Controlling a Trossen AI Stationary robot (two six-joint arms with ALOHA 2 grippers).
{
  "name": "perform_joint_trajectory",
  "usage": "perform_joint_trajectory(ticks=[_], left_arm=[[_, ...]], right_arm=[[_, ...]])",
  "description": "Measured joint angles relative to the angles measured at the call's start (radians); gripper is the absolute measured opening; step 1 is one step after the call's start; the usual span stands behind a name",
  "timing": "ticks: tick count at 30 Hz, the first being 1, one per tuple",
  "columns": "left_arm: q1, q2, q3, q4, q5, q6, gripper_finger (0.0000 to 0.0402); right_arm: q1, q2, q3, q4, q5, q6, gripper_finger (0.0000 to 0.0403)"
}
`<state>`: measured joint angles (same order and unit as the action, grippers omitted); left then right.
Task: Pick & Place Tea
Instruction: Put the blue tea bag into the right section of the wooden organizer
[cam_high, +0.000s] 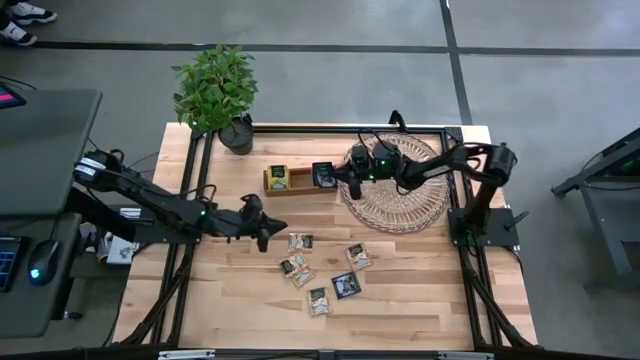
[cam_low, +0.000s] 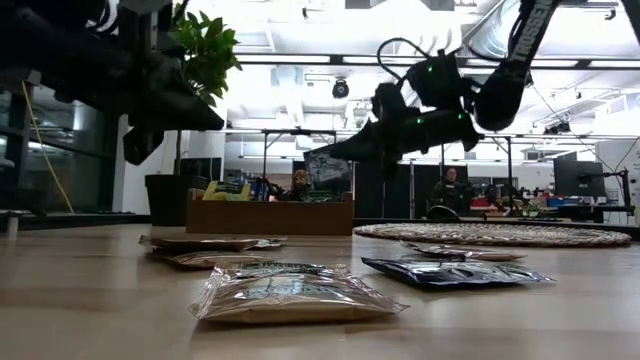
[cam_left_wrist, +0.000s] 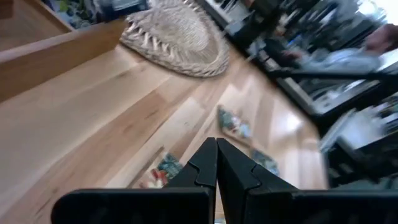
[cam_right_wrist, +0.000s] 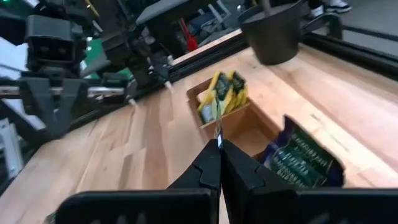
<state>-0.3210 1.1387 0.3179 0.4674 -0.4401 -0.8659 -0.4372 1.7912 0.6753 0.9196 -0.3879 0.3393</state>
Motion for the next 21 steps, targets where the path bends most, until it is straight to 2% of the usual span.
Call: perform_joint_trajectory(ticks=[4, 15, 21], left_arm=[[0.0, -0.002, -0.05, 0.111, 0.01, -0.004, 0.0001], [0.0, -0.001, -0.055, 0.114, 0.037, 0.003, 0.0001], [0.0, -0.001, -0.055, 0.112, 0.044, 0.005, 0.0001]], right_arm=[[-0.009, 0.032, 0.011, 0.043, 0.045, -0.004, 0.0], [-0.035, 0.039, 0.025, -0.013, 0.066, -0.033, 0.0], [-0.034, 0.078, 0.025, 0.023, 0.072, -0.007, 0.0]])
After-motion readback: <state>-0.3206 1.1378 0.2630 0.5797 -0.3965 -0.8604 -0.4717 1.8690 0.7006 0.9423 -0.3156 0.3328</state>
